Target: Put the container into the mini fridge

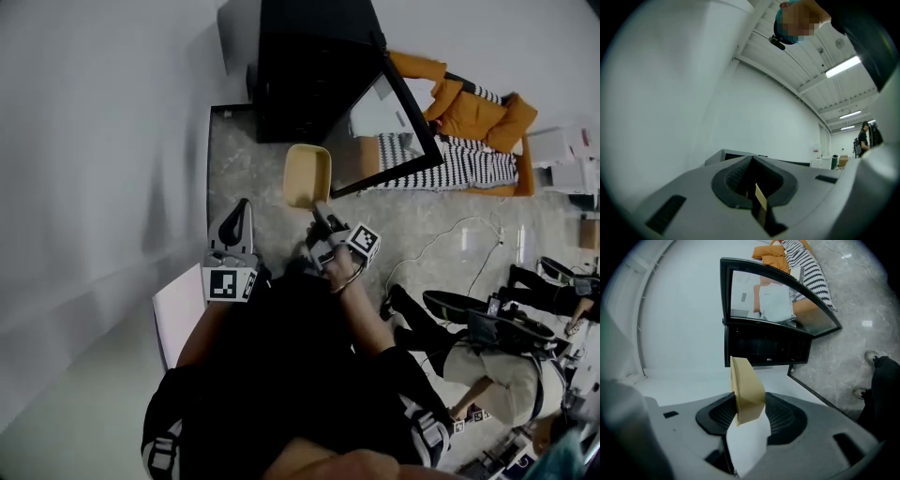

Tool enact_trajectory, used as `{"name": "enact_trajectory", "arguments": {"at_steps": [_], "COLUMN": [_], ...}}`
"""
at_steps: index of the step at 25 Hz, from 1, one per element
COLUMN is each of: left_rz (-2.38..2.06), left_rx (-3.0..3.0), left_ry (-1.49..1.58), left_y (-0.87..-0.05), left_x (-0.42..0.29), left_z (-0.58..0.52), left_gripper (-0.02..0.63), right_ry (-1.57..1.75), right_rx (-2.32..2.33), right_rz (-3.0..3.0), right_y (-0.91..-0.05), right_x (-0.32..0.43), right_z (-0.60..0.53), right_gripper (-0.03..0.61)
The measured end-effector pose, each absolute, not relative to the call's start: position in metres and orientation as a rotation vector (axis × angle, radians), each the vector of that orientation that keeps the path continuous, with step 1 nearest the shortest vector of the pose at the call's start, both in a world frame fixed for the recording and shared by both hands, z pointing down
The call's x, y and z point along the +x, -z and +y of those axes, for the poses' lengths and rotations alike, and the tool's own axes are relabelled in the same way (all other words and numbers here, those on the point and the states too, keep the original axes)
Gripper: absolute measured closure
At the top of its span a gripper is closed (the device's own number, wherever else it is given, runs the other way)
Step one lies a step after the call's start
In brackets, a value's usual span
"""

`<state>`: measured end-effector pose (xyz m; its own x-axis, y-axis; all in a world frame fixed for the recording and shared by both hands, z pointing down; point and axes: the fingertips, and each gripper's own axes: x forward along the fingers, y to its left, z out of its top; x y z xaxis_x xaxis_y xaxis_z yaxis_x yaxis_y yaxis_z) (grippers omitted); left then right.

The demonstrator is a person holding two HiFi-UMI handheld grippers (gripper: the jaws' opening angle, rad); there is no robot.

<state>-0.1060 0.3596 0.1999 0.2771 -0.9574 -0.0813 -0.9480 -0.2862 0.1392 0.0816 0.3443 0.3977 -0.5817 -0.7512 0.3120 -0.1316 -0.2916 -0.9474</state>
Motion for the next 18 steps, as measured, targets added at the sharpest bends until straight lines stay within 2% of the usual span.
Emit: {"name": "enact_trajectory", "arguments": {"at_steps": [9,18], "left_rz": [-1.819,-1.878], "left_rx": [2.453,2.455], "left_ry": [0.287,0.249], "left_y": [-0.206,-0.212], "left_x": [-0.116,-0.095], "left_z": [0.32,0.237], "left_gripper": [0.609,0.609], "right_ry": [1.937,1.961], "right_rx": [-1.102,-1.053], "right_rz": [1.542,1.574], "right_y": [-0.408,-0.421], "right_x": [0.065,0.076], "right_z": [0.307,0.21], "right_gripper": [0.4,0.4]}}
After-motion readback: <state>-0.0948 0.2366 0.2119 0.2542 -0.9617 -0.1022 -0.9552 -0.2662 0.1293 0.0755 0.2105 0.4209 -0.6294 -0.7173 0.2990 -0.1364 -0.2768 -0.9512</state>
